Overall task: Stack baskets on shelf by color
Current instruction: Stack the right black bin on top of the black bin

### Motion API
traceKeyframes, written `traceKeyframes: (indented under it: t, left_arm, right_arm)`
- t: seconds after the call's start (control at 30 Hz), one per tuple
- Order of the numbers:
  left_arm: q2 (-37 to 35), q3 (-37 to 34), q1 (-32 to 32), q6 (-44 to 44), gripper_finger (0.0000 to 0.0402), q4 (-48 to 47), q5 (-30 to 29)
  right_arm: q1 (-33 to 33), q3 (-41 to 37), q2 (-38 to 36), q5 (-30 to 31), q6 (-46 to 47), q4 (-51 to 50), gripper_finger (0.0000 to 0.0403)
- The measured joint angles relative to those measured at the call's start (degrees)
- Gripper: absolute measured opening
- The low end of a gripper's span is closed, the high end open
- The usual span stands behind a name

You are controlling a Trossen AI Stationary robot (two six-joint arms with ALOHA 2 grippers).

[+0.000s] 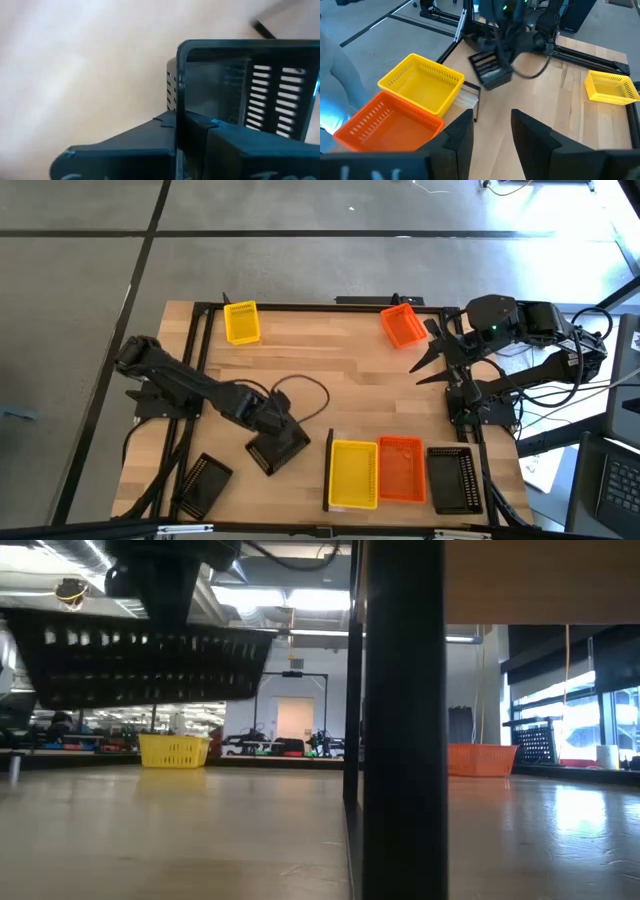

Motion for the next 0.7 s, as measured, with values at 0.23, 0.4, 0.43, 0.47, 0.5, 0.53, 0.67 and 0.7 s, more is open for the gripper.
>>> traceKeyframes:
  t: [0.23, 0.4, 0.43, 0.47, 0.5, 0.53, 0.67, 0.7]
  left_arm:
    - [-1.1, 9.7, 4.1, 0.2, 0.0, -17.5, -14.4]
    - [-1.1, 15.9, 7.3, 5.2, 0.0, -18.6, -26.5]
    - [-1.1, 16.9, 7.9, 6.6, 0.0, -17.8, -28.5]
    - [-1.1, 17.9, 8.5, 8.3, 0.0, -17.1, -30.2]
    - [-1.1, 18.7, 9.0, 10.0, 0.0, -16.4, -31.7]
    - [-1.1, 19.4, 9.6, 11.4, 0.0, -15.8, -32.9]
    - [-1.1, 21.2, 11.1, 16.5, 0.0, -11.6, -37.8]
    - [-1.1, 21.3, 11.3, 17.7, 0.0, -10.5, -38.8]
  right_arm:
    - [0.0, 0.0, 0.4, 8.2, 0.0, 1.7, 0.0132]
    - [0.0, 0.0, 2.8, 12.6, 0.0, 8.0, 0.0132]
    - [0.0, 0.0, 3.5, 13.4, 0.0, 9.2, 0.0132]
    - [0.0, 0.0, 4.3, 14.2, 0.0, 10.3, 0.0132]
    - [0.0, 0.0, 5.2, 15.0, 0.0, 11.3, 0.0132]
    - [0.0, 0.0, 6.1, 16.2, 0.0, 12.2, 0.0132]
    - [0.0, 0.0, 10.5, 22.7, 0.0, 13.9, 0.0132]
    - [0.0, 0.0, 11.6, 24.8, 0.0, 14.2, 0.0132]
